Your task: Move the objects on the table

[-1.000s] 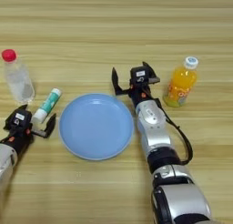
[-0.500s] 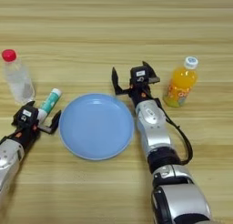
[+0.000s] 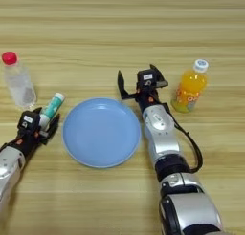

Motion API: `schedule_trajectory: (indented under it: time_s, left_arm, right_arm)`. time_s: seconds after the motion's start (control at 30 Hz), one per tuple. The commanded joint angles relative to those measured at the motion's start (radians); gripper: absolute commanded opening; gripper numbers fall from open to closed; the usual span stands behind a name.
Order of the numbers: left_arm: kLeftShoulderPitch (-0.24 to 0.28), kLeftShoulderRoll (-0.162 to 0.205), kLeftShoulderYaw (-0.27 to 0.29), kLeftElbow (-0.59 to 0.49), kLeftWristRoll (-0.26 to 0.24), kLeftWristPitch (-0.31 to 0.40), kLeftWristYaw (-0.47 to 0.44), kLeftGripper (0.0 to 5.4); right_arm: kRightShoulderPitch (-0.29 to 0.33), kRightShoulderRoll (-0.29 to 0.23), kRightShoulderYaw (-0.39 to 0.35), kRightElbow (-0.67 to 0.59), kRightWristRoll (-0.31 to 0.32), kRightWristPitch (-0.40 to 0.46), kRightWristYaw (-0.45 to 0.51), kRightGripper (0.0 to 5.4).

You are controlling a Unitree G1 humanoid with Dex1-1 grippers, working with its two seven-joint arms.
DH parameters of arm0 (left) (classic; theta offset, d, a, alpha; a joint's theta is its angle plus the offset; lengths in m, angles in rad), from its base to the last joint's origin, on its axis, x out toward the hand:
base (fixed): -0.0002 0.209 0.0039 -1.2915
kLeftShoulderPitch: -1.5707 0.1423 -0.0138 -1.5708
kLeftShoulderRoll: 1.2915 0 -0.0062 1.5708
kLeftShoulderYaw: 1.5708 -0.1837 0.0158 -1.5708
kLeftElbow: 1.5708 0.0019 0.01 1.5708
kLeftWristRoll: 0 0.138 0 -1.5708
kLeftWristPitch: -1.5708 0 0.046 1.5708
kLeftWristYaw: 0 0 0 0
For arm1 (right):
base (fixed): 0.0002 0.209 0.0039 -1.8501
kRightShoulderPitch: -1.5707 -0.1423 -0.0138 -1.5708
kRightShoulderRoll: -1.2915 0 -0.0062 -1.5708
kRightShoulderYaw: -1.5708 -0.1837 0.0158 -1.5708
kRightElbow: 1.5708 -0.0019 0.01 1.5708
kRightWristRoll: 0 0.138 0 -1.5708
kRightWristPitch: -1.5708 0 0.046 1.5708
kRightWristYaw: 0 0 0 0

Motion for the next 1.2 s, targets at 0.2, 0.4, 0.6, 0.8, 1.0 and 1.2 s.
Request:
schedule_trajectory:
  time_s: [0.2,0.4,0.6,0.8,1.0,1.2]
  left_arm:
    - [0.037,0.002,0.005,0.002,-0.003,0.023,-0.001,1.97]
    - [0.054,0.0,0.004,-0.054,-0.007,0.035,-0.002,1.64]
    - [0.07,-0.004,0.007,-0.131,-0.017,0.041,0.001,1.64]
    - [0.089,-0.02,0.019,-0.253,-0.063,0.036,-0.009,1.64]
    - [0.122,-0.021,-0.011,-0.398,-0.08,0.077,-0.035,1.64]
    - [0.13,-0.032,-0.041,-0.505,-0.122,0.193,-0.061,1.64]
  right_arm:
    - [-0.015,0.0,-0.001,-0.011,-0.004,0.008,-0.007,5.4]
    - [-0.014,-0.001,-0.002,-0.01,-0.003,0.007,-0.007,5.4]
    - [-0.015,-0.001,-0.001,-0.011,-0.003,0.009,-0.006,5.4]
    - [-0.018,0.0,-0.001,-0.007,-0.003,0.009,-0.007,5.4]
    - [-0.019,0.001,0.0,-0.005,-0.004,0.009,-0.008,5.4]
    - [-0.022,0.002,0.0,-0.001,-0.005,0.009,-0.009,5.4]
